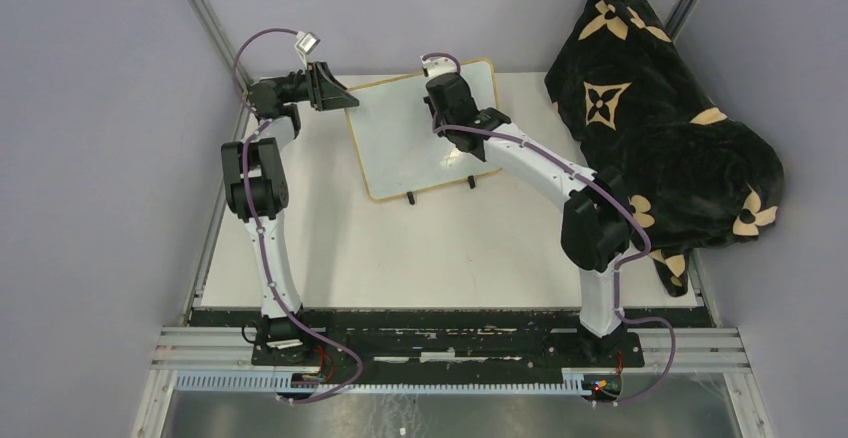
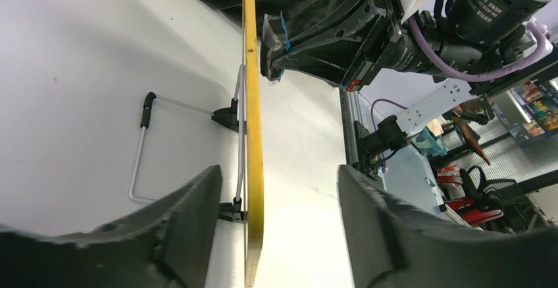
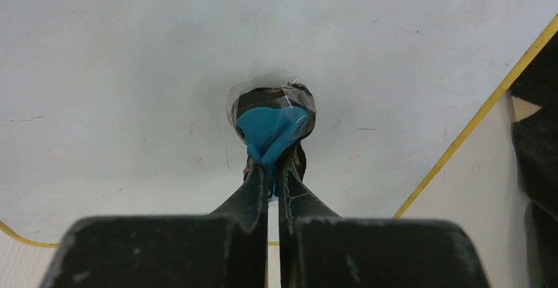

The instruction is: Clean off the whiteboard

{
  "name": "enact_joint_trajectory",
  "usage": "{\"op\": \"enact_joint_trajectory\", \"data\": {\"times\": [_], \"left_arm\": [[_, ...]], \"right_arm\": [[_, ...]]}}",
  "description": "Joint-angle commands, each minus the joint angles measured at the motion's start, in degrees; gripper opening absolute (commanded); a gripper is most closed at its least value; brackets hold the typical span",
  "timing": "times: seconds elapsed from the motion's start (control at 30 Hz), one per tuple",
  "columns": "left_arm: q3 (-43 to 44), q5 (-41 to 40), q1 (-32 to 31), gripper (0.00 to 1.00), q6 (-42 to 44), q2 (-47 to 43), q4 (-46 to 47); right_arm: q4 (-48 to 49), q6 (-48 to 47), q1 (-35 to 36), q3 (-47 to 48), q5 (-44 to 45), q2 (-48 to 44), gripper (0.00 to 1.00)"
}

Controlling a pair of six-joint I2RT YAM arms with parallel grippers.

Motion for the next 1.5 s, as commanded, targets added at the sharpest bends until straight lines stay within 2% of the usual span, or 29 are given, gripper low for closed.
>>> {"op": "enact_joint_trajectory", "data": {"times": [0.0,0.1,0.33,0.5,0.77,0.87,0.97,1.1,1.2,1.3,1.47], "left_arm": [[4.12,4.74,1.11,0.79,-3.17,-1.41,11.55],[5.15,4.75,2.1,0.98,-3.34,-0.71,11.6],[7.09,4.74,5.1,0.99,-5.65,-0.38,11.56],[2.88,4.81,7.76,0.99,-4.89,-3.14,11.46],[-14.43,4.76,13.27,0.99,0.84,-15.47,11.53],[-23.75,4.75,16.14,0.99,2.07,-21.97,11.57],[-35.16,4.83,17.96,0.99,3.65,-32.23,11.52],[-47.74,4.79,18.8,0.99,2.32,-45.27,11.52],[-55.75,4.75,18.79,0.99,-2.36,-52.94,11.47],[-62.77,4.81,18.86,0.99,-6.65,-60.56,11.36],[-70.56,4.92,19.41,0.99,-8.37,-74.04,11.34]], "right_arm": [[2.35,0.74,0.15,-0.62,-0.39,-4.98,0.01],[2.12,0.65,0.18,-1.37,-0.47,-6.43,0.01],[0.67,-1.03,0.15,-2.34,0.03,-10.45,0.01],[-3.07,-2.51,0.19,-1.56,0.28,-14.14,0.01],[-12.49,-1.59,0.18,-1.02,0.28,-21.12,0.01],[-17.47,-0.14,0.22,-2.28,0.33,-24.41,0.01],[-21.86,1.94,0.16,-6.37,-0.19,-28.47,0.01],[-26.52,4.62,0.2,-12.54,-0.33,-33.42,0.01],[-28.7,5.92,0.15,-17.92,-1.25,-36.74,0.01],[-28.48,7.13,0.17,-23.01,-2.58,-39.14,0.01],[-26.09,8.54,0.17,-28.29,-2.9,-40.43,0.01]]}}
